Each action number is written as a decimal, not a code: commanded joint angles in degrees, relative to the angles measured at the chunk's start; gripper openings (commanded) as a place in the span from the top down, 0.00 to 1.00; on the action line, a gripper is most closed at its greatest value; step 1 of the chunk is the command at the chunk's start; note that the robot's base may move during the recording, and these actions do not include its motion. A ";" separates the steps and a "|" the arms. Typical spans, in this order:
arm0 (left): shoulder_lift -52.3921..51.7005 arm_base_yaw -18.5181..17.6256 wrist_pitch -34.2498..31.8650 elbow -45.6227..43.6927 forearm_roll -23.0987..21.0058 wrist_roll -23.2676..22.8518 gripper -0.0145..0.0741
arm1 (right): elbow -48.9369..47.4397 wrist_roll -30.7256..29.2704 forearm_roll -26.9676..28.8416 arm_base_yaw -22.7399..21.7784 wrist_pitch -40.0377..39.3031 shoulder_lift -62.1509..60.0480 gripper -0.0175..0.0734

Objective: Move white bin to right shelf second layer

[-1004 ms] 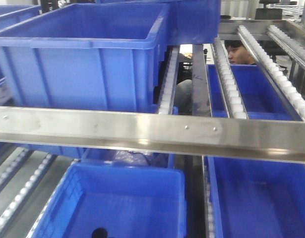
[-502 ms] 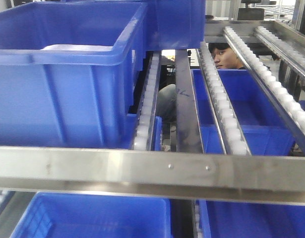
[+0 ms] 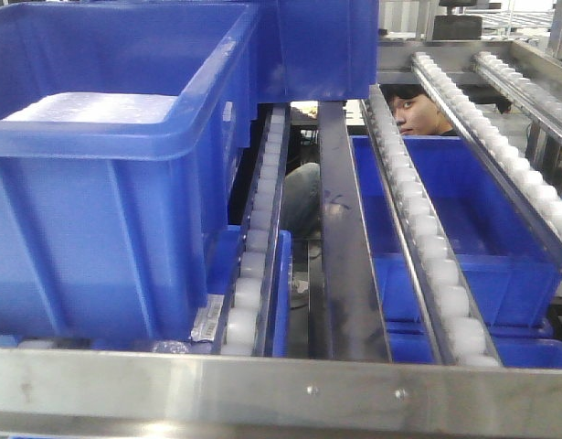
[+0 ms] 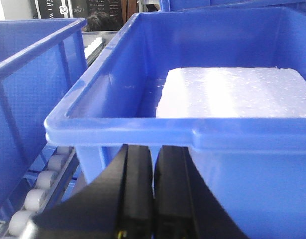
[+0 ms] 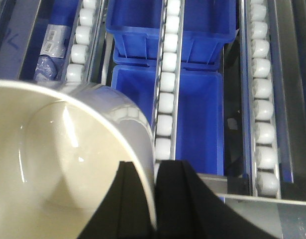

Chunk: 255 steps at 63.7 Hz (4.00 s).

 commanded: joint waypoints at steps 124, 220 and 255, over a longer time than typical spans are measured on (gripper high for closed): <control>-0.91 0.01 -4.83 2.11 -0.35 -0.15 0.74 | 7.64 -0.16 -0.42 -0.29 -26.42 25.00 0.75; -0.91 0.01 -4.83 2.11 -0.35 -0.15 0.74 | -5.11 -0.10 1.78 -0.29 -3.41 26.65 0.46; -0.91 0.01 -4.83 2.11 -0.35 -0.15 0.74 | -7.79 -0.16 2.24 -0.29 1.97 3.74 0.66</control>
